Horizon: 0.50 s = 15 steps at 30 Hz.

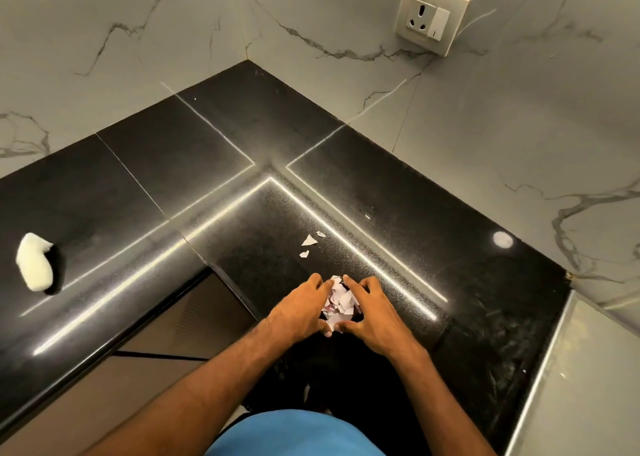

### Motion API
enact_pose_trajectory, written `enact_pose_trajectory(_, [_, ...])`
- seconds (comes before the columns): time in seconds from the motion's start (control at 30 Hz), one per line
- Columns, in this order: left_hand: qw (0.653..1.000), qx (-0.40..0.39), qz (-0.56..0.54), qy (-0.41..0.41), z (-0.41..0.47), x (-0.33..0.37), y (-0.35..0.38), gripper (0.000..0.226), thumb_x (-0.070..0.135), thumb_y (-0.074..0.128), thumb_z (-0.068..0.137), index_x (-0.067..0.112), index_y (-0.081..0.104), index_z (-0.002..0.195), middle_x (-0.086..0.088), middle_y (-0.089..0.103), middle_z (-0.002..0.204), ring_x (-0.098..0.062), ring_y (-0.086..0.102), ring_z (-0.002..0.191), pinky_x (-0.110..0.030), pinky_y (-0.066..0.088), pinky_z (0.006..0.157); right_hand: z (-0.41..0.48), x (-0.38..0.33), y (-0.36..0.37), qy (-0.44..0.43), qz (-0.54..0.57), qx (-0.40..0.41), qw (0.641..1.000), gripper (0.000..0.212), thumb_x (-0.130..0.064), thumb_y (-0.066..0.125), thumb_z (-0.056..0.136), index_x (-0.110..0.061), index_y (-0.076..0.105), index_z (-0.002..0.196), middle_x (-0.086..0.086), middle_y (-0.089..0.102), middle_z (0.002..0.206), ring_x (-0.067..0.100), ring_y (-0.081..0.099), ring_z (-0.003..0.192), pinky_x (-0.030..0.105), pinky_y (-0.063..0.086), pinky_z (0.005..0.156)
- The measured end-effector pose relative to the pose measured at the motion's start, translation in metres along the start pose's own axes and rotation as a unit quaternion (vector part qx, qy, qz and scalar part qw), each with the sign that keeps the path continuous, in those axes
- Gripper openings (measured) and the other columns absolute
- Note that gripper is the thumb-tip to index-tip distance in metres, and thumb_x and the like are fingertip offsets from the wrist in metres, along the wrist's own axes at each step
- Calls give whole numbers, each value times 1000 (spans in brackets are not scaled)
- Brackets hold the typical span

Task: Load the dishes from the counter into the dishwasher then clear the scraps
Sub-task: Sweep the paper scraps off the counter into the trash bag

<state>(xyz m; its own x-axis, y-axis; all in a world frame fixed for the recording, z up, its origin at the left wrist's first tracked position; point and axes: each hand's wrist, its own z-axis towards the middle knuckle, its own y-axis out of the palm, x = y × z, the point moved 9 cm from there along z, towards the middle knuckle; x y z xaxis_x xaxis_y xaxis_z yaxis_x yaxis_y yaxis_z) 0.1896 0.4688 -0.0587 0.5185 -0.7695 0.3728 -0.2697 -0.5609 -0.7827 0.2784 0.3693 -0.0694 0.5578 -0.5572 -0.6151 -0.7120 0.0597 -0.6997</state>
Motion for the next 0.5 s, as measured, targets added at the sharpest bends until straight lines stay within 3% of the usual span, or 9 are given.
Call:
enact_pose_trajectory(0.3, [998, 17, -53, -25, 8, -2, -2, 91, 32, 76, 89, 21, 20, 160, -5, 38, 144, -27, 55, 125, -42, 48, 106, 5, -18, 2, -5, 17, 11, 1000, 60, -40, 72, 95, -32, 48, 149, -16, 42, 113, 0, 50, 97, 19, 43, 84])
enact_pose_trajectory(0.5, [999, 27, -16, -28, 13, -6, -3, 53, 26, 69, 93, 18, 49, 142, -8, 51, 126, -29, 59, 114, -41, 51, 96, 6, -23, 4, -4, 10, 66, 998, 29, -24, 71, 94, -33, 69, 121, -14, 49, 97, -1, 52, 84, 12, 38, 67])
